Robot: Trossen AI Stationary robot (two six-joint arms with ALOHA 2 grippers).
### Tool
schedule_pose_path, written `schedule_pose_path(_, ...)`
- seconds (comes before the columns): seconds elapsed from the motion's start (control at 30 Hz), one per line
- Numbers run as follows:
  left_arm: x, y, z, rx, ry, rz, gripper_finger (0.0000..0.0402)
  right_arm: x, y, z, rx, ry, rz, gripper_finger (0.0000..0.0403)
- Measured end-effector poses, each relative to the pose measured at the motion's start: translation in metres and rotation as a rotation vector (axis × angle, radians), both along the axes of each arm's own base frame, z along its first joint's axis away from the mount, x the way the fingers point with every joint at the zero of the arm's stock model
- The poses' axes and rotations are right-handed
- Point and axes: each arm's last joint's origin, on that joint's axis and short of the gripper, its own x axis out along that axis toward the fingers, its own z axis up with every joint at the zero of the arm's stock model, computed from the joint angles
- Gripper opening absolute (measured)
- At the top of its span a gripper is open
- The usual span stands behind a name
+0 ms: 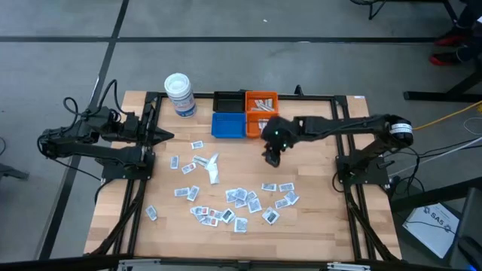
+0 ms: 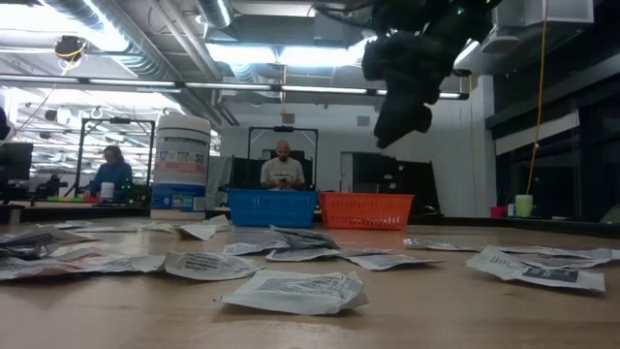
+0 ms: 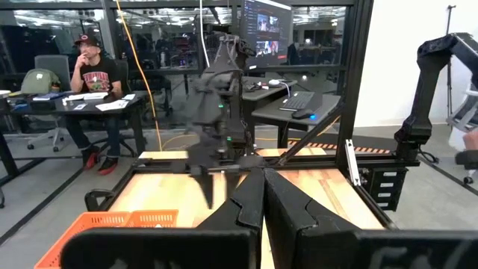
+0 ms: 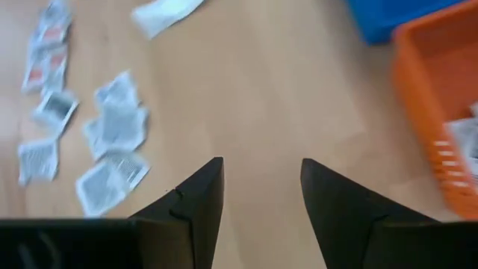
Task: Pick & Place First Aid Supplies
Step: Move the wound care packs to the center of the table
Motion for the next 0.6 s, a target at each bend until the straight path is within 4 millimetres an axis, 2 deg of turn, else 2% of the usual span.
schedule_pose_path(0.27,0.0,0.0,0.0,0.0,0.0,0.0,0.0004,-0.002,0.033,-0.003,-0.02,0.048,0.141,0.0179)
schedule_pose_path(0.6,0.0,0.0,0.0,-0.001,0.0,0.0,0.0004,0.008,0.05,-0.029,-0.046,0.148,0.228,0.0179)
